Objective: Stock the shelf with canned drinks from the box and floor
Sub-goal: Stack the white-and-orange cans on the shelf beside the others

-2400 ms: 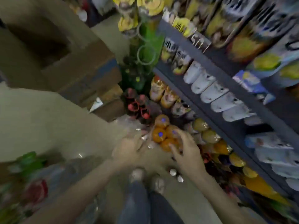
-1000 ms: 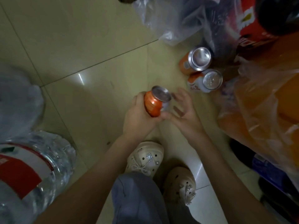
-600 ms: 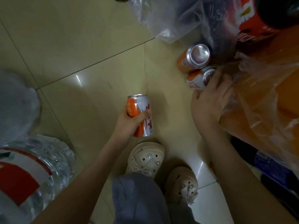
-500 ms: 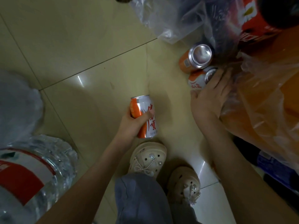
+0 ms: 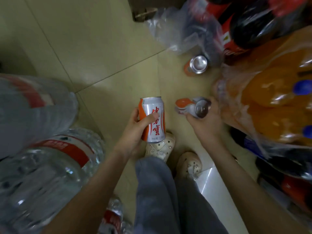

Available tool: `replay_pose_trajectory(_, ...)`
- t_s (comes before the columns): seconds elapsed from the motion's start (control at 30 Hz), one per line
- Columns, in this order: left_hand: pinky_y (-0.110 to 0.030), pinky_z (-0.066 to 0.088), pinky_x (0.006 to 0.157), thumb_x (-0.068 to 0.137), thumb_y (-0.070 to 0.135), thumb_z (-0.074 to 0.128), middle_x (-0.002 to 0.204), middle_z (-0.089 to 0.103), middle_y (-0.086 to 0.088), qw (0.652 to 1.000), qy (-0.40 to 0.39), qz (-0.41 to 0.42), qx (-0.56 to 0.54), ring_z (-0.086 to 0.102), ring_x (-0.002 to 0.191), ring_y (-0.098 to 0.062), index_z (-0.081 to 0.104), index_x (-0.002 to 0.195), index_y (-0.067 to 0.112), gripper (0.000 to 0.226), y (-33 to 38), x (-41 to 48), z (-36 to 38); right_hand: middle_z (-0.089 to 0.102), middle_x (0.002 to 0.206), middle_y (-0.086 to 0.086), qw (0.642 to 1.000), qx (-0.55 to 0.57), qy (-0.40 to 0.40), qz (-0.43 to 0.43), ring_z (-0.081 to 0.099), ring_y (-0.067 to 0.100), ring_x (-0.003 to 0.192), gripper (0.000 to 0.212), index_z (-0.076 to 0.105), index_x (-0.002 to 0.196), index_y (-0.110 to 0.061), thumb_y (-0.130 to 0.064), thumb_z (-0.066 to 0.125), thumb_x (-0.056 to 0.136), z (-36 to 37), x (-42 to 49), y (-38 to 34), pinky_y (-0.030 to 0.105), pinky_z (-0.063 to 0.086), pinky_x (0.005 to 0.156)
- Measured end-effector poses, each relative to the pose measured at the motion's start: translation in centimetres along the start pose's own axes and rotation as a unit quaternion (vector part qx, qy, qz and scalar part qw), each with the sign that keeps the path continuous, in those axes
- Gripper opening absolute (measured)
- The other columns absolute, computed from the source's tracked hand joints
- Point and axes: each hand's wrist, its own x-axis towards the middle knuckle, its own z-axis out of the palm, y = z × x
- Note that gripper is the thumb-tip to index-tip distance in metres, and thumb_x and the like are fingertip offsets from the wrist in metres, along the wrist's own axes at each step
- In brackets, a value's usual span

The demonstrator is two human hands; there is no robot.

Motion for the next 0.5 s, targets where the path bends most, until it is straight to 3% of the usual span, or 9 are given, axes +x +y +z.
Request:
replay_pose_trajectory(0.1, -0.037, 0.055, 0.078, 0.061, 0.023, 0.076, 0.102, 0.068, -0.007, 0.999, -0.025, 0.015, 0.021, 0.067, 0.090, -0.021, 0.056, 0.115, 0.016, 0.058, 5.0, -6.4, 0.6, 0.056, 0.104, -0.007, 0.998, 0.058, -0.023, -0.004, 0.056, -0.006, 0.088, 0.064, 0.049, 0.117, -0.008, -0.008, 0.083, 0.063, -6.0, -4.4, -6.5, 0.000, 0.038, 0.079)
replay_pose_trajectory(0.2, -0.037, 0.056, 0.078, 0.058, 0.028, 0.076, 0.098, 0.069, -0.005, 0.998, -0.043, 0.032, 0.033, 0.067, 0.088, -0.019, 0.057, 0.114, 0.018, 0.059, 11.4, -14.0, 2.2, 0.058, 0.104, -0.012, 0.994, 0.093, -0.052, -0.035, 0.057, -0.011, 0.090, 0.063, 0.048, 0.108, -0.032, -0.012, 0.085, 0.061, -13.3, -8.9, -15.0, 0.006, 0.043, 0.081)
replay_pose_trajectory(0.33, -0.028, 0.056, 0.067, 0.064, 0.020, 0.070, 0.085, 0.073, 0.002, 0.991, -0.113, 0.061, 0.046, 0.070, 0.074, -0.012, 0.058, 0.108, 0.017, 0.045, 21.2, -24.5, 5.8, 0.060, 0.101, -0.015, 0.981, 0.153, -0.089, -0.078, 0.059, -0.009, 0.091, 0.057, 0.050, 0.107, -0.027, -0.002, 0.081, 0.066, -23.6, -14.2, -26.9, 0.010, 0.045, 0.080)
replay_pose_trajectory(0.43, -0.029, 0.056, 0.066, 0.058, 0.029, 0.071, 0.085, 0.074, 0.000, 0.981, -0.155, 0.092, 0.065, 0.070, 0.074, -0.014, 0.058, 0.108, 0.017, 0.053, 28.9, -31.7, 9.6, 0.062, 0.105, -0.008, 0.973, 0.184, -0.077, -0.113, 0.061, 0.000, 0.095, 0.058, 0.052, 0.114, -0.020, -0.017, 0.080, 0.063, -31.0, -17.4, -34.7, 0.016, 0.048, 0.081)
replay_pose_trajectory(0.5, -0.028, 0.056, 0.065, 0.065, 0.026, 0.068, 0.084, 0.074, -0.002, 0.972, -0.188, 0.112, 0.080, 0.070, 0.072, -0.014, 0.058, 0.110, 0.013, 0.048, 33.9, -36.5, 12.7, 0.064, 0.108, -0.006, 0.967, 0.209, -0.050, -0.136, 0.063, 0.007, 0.099, 0.060, 0.055, 0.113, -0.028, -0.026, 0.081, 0.060, -35.8, -19.7, -39.3, 0.023, 0.051, 0.084)
